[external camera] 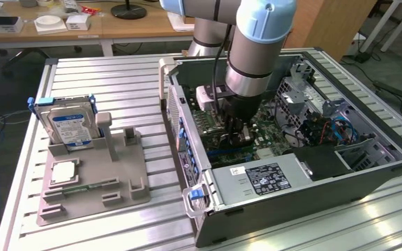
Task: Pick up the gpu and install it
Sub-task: 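Insert the gpu into the slot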
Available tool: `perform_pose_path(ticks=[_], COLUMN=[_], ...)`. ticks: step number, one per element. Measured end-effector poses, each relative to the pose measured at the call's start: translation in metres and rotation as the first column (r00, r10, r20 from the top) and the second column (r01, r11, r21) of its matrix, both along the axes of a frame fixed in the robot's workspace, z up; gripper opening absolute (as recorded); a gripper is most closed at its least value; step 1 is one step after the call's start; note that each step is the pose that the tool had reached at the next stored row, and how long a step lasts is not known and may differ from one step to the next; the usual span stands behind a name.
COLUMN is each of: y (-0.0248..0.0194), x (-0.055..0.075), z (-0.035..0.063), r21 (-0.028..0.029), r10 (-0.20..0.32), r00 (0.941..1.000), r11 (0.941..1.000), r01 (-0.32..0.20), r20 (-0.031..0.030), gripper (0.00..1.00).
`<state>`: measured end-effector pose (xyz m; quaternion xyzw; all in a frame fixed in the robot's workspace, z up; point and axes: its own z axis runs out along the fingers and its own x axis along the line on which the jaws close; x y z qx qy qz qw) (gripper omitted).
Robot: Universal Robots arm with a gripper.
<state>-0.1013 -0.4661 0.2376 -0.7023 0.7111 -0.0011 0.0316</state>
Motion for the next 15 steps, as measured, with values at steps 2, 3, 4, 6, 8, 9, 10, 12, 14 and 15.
perform_pose_path(ticks=[2,3,4,6,8,9,10,12,14,15], y=[0.0,0.0,0.0,0.0,0.0,0.0,0.0,0.0,0.0,0.0], x=[0.0,0.0,0.0,0.0,0.0,0.0,0.0,0.0,0.0,0.0], z=[0.0,0.0,0.0,0.0,0.0,0.0,0.0,-0.0001,-0.0001,-0.0001], r21=[0.0,0.0,0.0001,0.0002,0.0002,0.0002,0.0002,0.0002,0.0001,0.0002], r10=[0.0,0.0,0.0,0.0,0.0,0.0,0.0,0.0,0.0,0.0], r00=[1.0,1.0,1.0,1.0,1.0,1.0,1.0,1.0,1.0,1.0], r11=[1.0,1.0,1.0,1.0,1.0,1.0,1.0,1.0,1.0,1.0], r01=[0.0,0.0,0.0,0.0,0.0,0.0,0.0,0.0,0.0,0.0], r20=[0.0,0.0,0.0001,0.0,0.0,0.0,0.0,0.0,-0.0001,0.0], gripper=[0.27,0.27,0.27,0.27,0.27,0.27,0.27,0.27,0.27,0.27])
